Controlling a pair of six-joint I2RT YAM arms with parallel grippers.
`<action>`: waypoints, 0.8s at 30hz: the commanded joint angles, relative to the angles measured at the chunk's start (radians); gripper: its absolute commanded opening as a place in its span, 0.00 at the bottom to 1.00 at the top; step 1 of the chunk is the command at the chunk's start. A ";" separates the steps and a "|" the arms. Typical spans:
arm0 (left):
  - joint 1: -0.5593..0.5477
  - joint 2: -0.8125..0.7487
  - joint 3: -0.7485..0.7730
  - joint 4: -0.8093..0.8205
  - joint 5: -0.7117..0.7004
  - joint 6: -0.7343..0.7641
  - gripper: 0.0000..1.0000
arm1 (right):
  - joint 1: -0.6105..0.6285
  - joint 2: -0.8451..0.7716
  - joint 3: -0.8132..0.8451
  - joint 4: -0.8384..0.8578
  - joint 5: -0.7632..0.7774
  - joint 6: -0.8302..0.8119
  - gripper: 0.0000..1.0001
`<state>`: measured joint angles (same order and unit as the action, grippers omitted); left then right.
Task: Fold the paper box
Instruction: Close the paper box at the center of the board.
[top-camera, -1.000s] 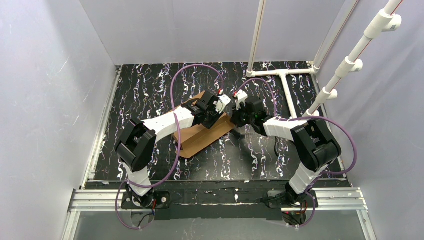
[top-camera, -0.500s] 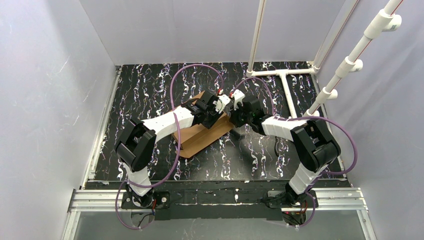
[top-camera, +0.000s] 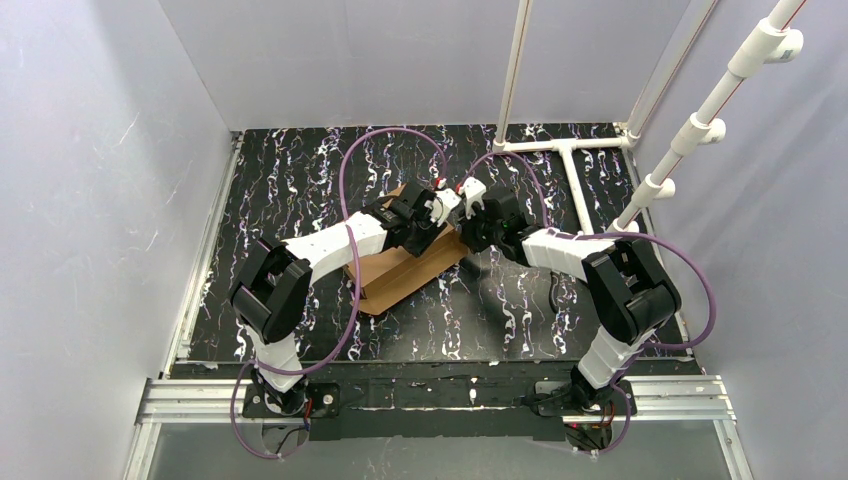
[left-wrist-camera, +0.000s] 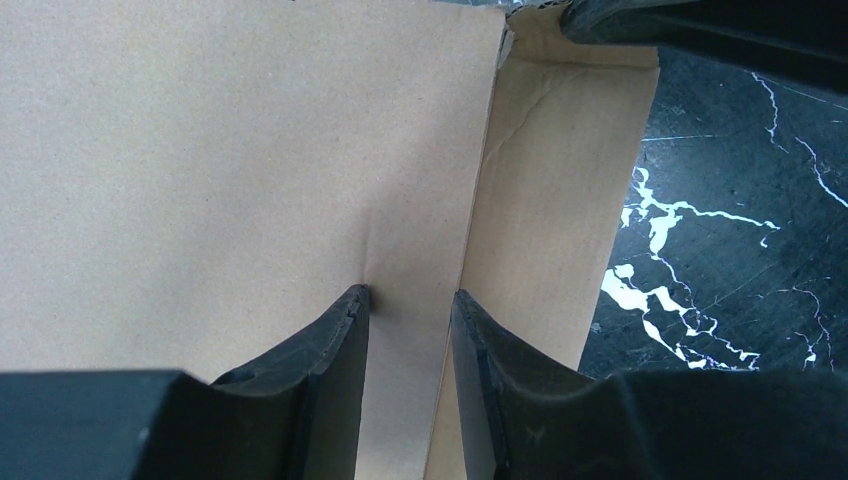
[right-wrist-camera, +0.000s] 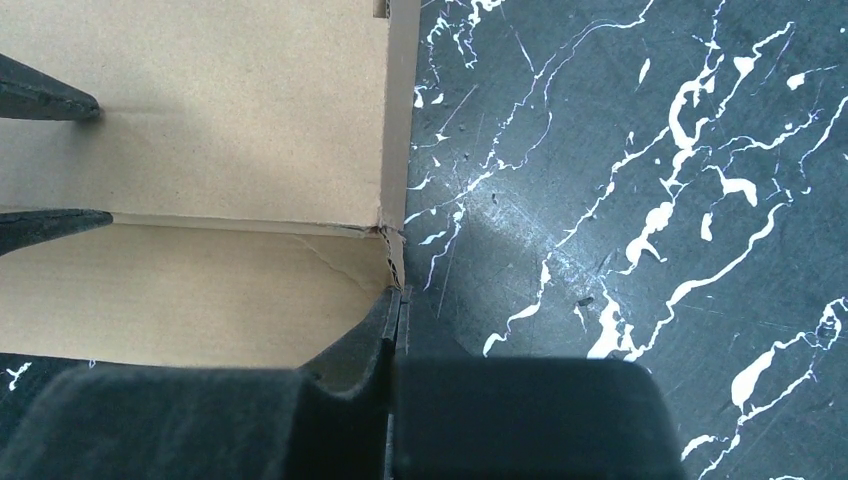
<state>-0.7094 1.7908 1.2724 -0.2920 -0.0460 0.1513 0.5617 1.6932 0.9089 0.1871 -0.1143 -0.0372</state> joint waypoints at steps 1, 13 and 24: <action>0.010 0.036 -0.018 -0.093 0.079 -0.011 0.29 | 0.010 0.003 0.067 -0.009 0.012 -0.058 0.01; 0.011 0.041 -0.017 -0.090 0.115 -0.015 0.28 | 0.037 0.062 0.159 -0.075 0.015 -0.083 0.01; 0.043 0.029 -0.037 -0.059 0.187 -0.058 0.28 | 0.040 0.125 0.217 -0.128 -0.022 -0.048 0.01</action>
<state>-0.6701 1.7908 1.2724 -0.2783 0.0059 0.1429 0.5785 1.7893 1.0828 0.0479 -0.1017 -0.0746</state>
